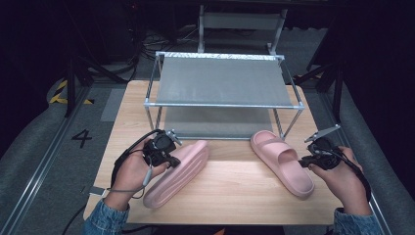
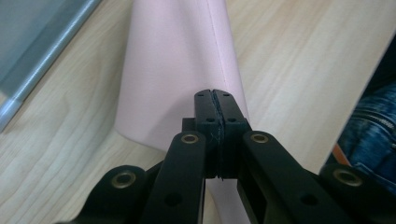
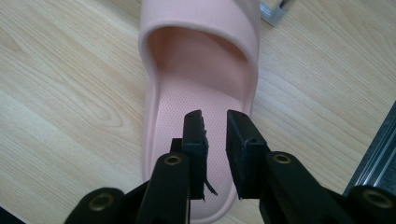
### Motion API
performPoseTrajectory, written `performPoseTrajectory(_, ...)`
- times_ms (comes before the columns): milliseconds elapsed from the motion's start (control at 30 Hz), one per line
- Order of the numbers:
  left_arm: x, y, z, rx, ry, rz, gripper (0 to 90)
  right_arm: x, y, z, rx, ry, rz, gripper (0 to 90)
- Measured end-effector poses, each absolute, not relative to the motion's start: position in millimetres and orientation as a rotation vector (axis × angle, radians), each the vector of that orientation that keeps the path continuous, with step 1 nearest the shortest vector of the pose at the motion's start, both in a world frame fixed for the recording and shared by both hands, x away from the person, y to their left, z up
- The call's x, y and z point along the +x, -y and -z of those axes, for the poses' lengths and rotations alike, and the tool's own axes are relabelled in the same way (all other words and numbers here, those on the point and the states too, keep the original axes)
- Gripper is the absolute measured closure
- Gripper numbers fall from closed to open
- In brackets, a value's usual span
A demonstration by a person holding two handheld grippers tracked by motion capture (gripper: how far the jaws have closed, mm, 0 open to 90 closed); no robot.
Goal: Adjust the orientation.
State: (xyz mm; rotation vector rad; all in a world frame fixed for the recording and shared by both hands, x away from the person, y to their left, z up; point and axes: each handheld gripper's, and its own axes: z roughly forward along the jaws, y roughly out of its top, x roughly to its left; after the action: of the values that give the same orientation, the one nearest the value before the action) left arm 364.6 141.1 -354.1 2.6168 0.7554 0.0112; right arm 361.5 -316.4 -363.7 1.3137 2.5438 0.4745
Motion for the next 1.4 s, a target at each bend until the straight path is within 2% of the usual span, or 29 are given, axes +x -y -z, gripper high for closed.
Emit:
performPoseTrajectory(333, 353.0, -126.6, 352.2, 2.657, -0.669, 0.045, 82.3, 362.6, 316.1, 364.4, 1.314, -2.546, -0.472, 77.5)
performPoseTrajectory(533, 345.9, -119.3, 350.5, 2.681, -0.613, 0.057, 70.4, 362.8, 315.5, 364.1, 1.309, -2.545, -0.475, 76.1)
performPoseTrajectory(700, 340.0, -114.1, 348.7, 2.667, -0.53, 0.159, 67.7, 362.8, 316.1, 364.5, 1.312, -2.544, -0.477, 75.7)
performPoseTrajectory(1133, 334.4, -110.3, 347.1, 2.692, -0.502, 0.153, 64.2, 362.9, 315.7, 364.9, 1.309, -2.551, -0.479, 75.3)
performPoseTrajectory(1400, 336.2, -112.5, 360.6, 2.824, -0.546, 0.103, 48.9, 362.2, 316.8, 363.5, 1.309, -2.547, -0.49, 74.6)
